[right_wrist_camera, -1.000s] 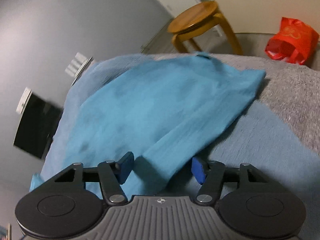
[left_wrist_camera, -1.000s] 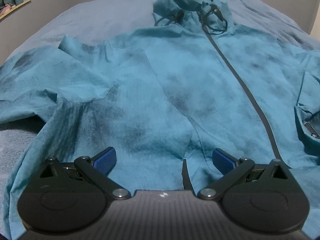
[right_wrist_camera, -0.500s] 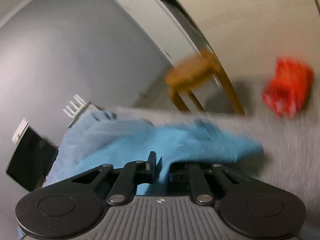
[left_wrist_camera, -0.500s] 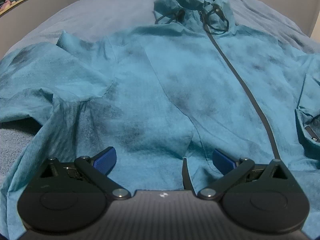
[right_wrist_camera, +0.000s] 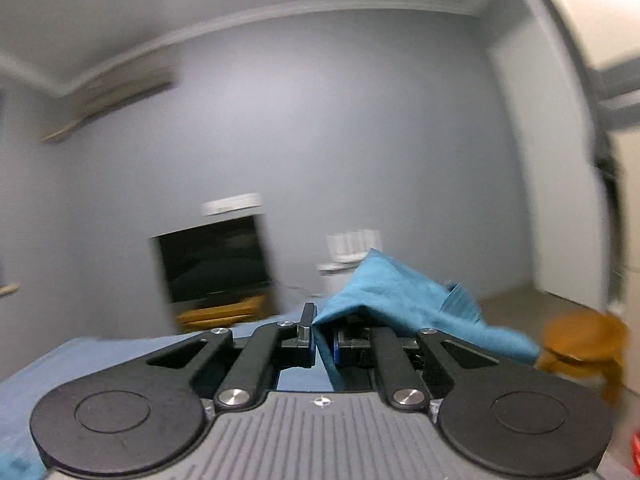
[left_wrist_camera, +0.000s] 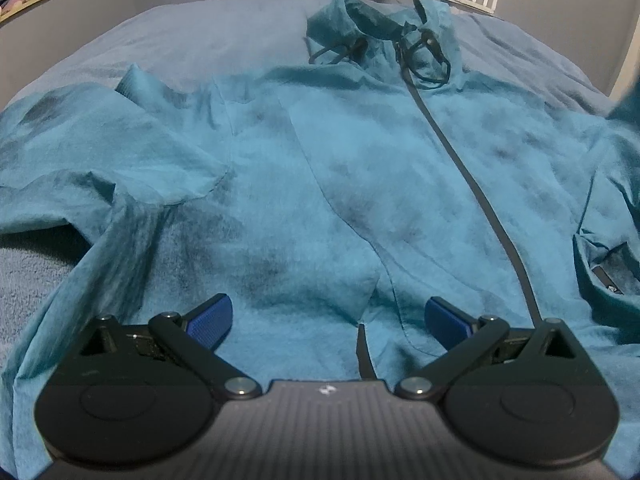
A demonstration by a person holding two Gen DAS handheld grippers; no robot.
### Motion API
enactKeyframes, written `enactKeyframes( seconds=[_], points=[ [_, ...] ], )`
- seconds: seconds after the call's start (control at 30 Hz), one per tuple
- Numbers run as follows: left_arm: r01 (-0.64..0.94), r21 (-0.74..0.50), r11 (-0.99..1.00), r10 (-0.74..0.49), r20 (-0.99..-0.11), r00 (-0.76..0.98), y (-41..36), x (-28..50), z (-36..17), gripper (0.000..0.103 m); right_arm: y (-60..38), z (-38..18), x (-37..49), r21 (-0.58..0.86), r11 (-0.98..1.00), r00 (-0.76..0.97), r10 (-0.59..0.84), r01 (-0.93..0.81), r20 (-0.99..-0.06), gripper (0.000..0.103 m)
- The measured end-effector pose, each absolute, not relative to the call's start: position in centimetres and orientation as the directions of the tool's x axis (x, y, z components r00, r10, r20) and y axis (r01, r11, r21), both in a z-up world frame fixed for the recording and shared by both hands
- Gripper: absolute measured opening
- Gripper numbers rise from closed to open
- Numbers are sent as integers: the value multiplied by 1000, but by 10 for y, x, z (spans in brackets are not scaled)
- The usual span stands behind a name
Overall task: Fold large clothes
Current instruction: 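Fold the held side across the jacket body and open the right gripper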
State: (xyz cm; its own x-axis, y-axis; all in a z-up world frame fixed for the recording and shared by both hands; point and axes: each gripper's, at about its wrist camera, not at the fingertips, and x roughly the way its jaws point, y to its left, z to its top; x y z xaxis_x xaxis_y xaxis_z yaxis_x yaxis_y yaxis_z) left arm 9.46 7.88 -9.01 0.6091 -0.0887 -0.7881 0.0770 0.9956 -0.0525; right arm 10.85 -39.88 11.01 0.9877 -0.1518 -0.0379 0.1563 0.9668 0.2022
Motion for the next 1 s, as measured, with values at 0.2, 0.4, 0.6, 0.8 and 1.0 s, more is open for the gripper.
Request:
enactKeyframes(
  seconds=[0.2,0.4,0.6,0.8,1.0],
  points=[
    [79,-73,994,-107,-778,619,82,91,-89,103,-281,109,146,125,987,990,110,-98,-90,8],
    [80,-82,993,-114,-774,622,83,89,-89,103,-168,43,179,103,952,915,305,-288,-263,5],
    [81,-98,992,-127,-769,627,85,86,-87,103,-172,-5,175,233,944,889,304,-233,-343,20],
    [63,-109,992,-124,-772,624,78,105,-63,103,-235,-32,149,232,968,914,178,-95,-366,45],
    [125,-160,979,-202,-721,662,55,166,-24,103,-250,-45,149,188,978,904,157,-87,-398,55]
  ],
)
